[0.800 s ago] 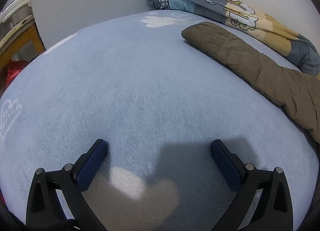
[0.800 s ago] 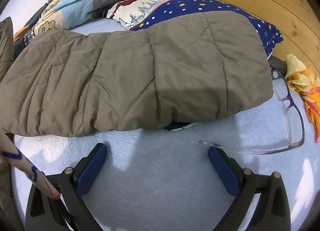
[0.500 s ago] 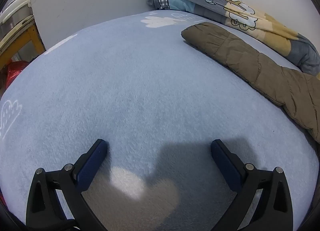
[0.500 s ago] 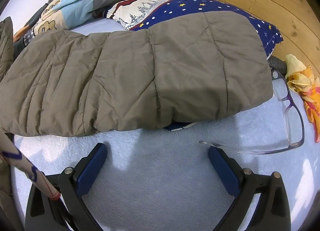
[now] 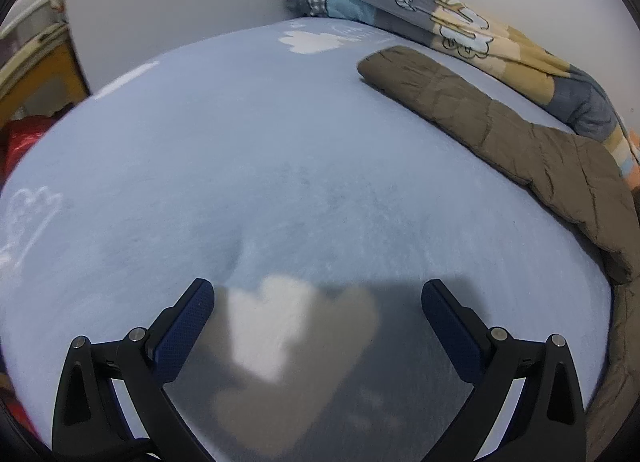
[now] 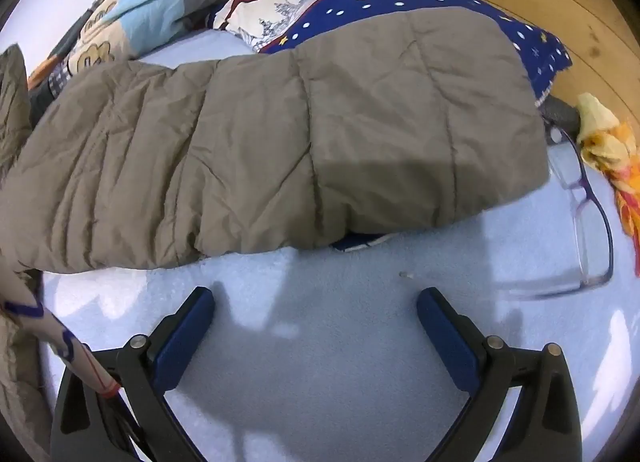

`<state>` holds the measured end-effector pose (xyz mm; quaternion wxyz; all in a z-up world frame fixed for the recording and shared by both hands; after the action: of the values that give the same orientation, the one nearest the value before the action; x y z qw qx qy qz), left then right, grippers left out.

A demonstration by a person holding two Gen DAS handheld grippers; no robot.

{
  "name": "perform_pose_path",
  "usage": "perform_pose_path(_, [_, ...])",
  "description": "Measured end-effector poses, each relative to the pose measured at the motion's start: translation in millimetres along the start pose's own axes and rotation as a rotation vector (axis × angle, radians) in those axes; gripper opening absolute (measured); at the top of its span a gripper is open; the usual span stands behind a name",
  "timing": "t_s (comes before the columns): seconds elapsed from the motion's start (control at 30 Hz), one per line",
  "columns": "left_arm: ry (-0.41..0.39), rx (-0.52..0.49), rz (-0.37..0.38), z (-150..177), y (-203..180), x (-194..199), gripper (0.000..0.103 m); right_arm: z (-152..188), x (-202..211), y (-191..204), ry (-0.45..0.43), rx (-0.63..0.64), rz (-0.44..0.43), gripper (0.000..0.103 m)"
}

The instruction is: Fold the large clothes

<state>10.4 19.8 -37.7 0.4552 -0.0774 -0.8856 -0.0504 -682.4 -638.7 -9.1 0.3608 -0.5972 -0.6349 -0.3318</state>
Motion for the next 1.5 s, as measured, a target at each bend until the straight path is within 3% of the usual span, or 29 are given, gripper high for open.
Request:
perform_pose_path(0.17, [-0.092,0.046,-0.005,-4,7,58,0.103,3,25,-6,-0.013,-0.125,-0.077,0.102])
perform_pose_path(0.3, [-0.193,0.059,0.017,1,2,120,0.103,-3,70,-5,-0.09,-0.113,-0.045,0.102])
perform_pose_path(0.4, [-0.278,-0.026,0.074,20,-23,170,0.103,-5,122,9,-0.184,-0.048,-0.018,0.102])
perform_pose_path(0.5, [-0.341,-0.139,0.13,59,-58,215,0.103,9,180,33,-0.259,-0.027,-0.122,0.102])
perform_pose_path(0.67, [-0.393,-0.352,0.236,148,-120,285,0.103,70,261,80,-0.346,0.057,-0.234,0.102])
perform_pose_path(0.8, [-0.406,-0.477,0.283,203,-150,336,0.103,155,301,109,-0.348,0.139,-0.309,0.102])
perform_pose_path(0.97, [-0.42,-0.493,0.317,223,-152,395,0.103,249,354,143,-0.31,0.263,-0.374,0.102])
perform_pose_path(1.03, [-0.44,-0.456,0.304,220,-146,417,0.103,264,377,146,-0.326,0.293,-0.385,0.102])
perform_pose_path(1.17, [-0.45,-0.4,0.343,213,-134,450,0.103,271,429,145,-0.38,0.311,-0.434,0.102])
perform_pose_path(1.3, [-0.494,-0.432,0.344,216,-136,467,0.103,268,469,142,-0.432,0.297,-0.477,0.103])
perform_pose_path(1.5, [-0.372,-0.413,0.345,224,-133,434,0.103,281,465,156,-0.401,0.329,-0.478,0.103])
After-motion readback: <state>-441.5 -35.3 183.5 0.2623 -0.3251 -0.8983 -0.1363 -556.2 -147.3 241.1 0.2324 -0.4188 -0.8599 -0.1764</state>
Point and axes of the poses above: each gripper's, at about its wrist camera, not at the fingertips, and x roughly against the way its jaws point, y to its left, z to its underside, the point moved 8 cm from there along -x, roughly the way its jaws point, and after that the axes turned 6 degrees about -x, right-handed, at the moved point
